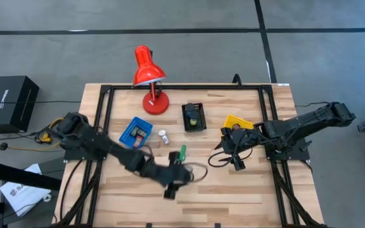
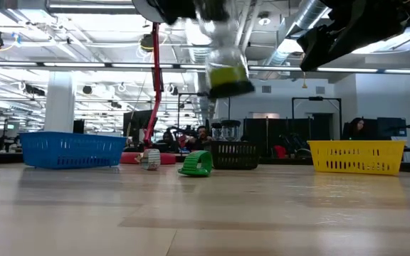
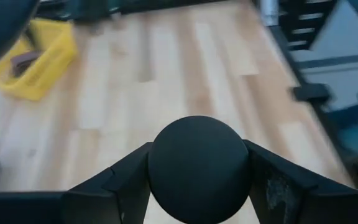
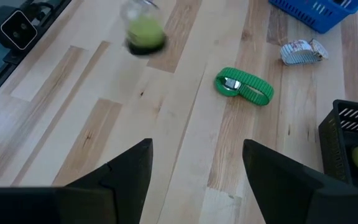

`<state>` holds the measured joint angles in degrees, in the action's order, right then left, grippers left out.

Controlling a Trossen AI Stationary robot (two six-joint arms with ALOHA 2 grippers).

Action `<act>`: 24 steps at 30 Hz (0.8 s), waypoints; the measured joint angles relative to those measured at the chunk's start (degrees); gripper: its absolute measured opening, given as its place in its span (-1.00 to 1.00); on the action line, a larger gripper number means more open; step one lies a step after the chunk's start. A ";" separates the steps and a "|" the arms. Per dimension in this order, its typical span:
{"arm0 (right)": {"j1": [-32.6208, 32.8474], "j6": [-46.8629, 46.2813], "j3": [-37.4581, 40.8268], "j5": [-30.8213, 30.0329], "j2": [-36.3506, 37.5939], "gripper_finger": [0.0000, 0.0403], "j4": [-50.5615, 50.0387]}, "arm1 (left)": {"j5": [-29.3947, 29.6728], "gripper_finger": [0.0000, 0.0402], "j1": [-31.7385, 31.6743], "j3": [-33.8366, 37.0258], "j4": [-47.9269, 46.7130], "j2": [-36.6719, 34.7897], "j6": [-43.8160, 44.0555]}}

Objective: Pick & Place Office items
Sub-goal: Put the yellow hourglass into the black basket

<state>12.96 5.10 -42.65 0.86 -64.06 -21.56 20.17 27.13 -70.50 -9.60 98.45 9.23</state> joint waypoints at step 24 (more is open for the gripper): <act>0.01 -0.09 0.00 -0.01 -0.01 0.19 1.05 | -12.59 0.07 -16.90 5.22 4.77 4.96 -2.94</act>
<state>12.97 5.02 -42.65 0.84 -64.07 -20.51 7.58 10.23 -65.28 -4.83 103.41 6.29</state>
